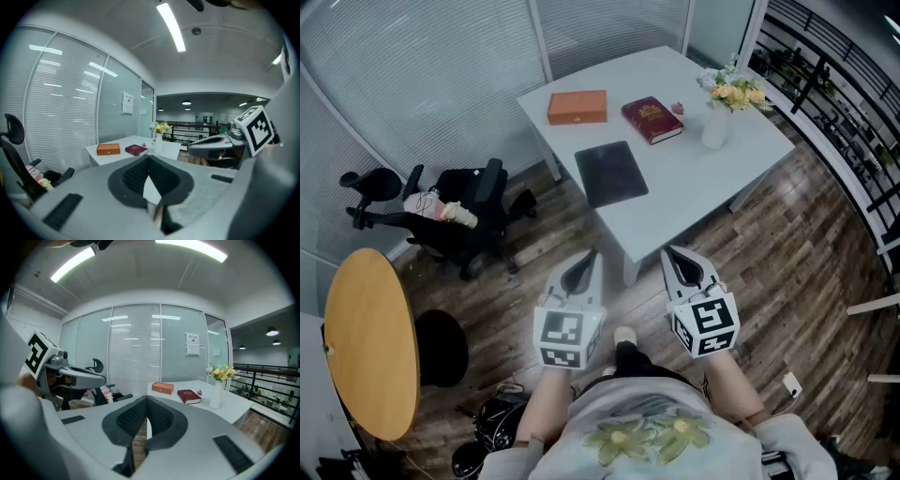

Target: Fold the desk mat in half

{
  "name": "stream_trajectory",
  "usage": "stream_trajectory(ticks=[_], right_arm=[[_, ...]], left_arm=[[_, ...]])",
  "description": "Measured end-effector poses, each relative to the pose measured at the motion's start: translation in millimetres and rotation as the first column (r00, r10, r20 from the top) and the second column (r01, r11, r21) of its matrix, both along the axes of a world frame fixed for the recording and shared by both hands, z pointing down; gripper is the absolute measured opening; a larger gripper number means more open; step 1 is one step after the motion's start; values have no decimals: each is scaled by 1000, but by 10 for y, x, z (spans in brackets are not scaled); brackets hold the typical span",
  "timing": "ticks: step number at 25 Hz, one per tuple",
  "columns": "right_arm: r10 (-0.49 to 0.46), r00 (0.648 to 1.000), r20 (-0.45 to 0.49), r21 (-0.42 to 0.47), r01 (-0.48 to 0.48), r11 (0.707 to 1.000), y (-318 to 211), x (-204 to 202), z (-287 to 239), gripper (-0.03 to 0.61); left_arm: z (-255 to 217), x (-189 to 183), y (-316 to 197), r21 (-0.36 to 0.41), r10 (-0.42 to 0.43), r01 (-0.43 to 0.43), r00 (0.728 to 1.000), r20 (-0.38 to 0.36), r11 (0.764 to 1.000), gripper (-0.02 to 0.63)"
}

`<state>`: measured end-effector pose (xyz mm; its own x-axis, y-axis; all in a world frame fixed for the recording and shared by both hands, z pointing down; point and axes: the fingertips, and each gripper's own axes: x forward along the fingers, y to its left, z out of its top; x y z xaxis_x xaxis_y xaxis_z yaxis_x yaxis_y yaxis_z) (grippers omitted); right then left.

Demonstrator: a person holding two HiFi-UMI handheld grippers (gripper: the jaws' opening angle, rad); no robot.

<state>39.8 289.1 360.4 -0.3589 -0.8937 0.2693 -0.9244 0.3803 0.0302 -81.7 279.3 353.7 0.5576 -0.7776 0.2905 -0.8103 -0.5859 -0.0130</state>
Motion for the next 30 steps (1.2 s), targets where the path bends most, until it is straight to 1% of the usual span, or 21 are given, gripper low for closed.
stream_trajectory(ticks=[5,11,14,17,18,19,20,21,23,25,26,30], right_arm=[[-6,998,-66,41,9,999,-110,-5,29,17],[-9,995,-100,50,14,999,-346,91,46,18],[-25,995,-98,51,31,998,-483,130,38,18],[-57,991,-124,49,63,997,-582,140,32,20],[-69,989,-132,47,76,996,-613,137,30,25],[-81,987,-140,44,87,995,-645,134,29,58],[-91,985,-147,39,98,994,-676,131,30,104],[-100,983,-155,35,107,994,-705,130,29,122],[-116,978,-172,34,124,992,-758,140,20,147],[-133,973,-187,35,142,989,-809,157,8,164],[-141,971,-192,34,150,988,-837,161,3,168],[-162,965,-208,25,170,985,-964,178,31,170]], left_arm=[[3,13,-128,26,9,-10,999,32,1000,5],[-12,141,-351,42,24,-26,999,34,999,5],[6,171,-505,52,11,-13,999,44,999,5],[7,205,-609,60,10,-13,998,64,998,6],[-3,214,-636,65,13,-17,997,71,998,6],[-16,221,-661,69,17,-22,997,75,997,6],[-29,225,-685,72,21,-26,997,75,997,14],[-41,229,-710,72,26,-31,997,74,997,33],[-54,247,-763,73,35,-41,996,83,997,99],[-47,277,-820,74,42,-50,993,107,996,138],[-34,288,-848,72,47,-56,992,120,996,147],[85,292,-964,42,67,-75,983,173,996,163]])
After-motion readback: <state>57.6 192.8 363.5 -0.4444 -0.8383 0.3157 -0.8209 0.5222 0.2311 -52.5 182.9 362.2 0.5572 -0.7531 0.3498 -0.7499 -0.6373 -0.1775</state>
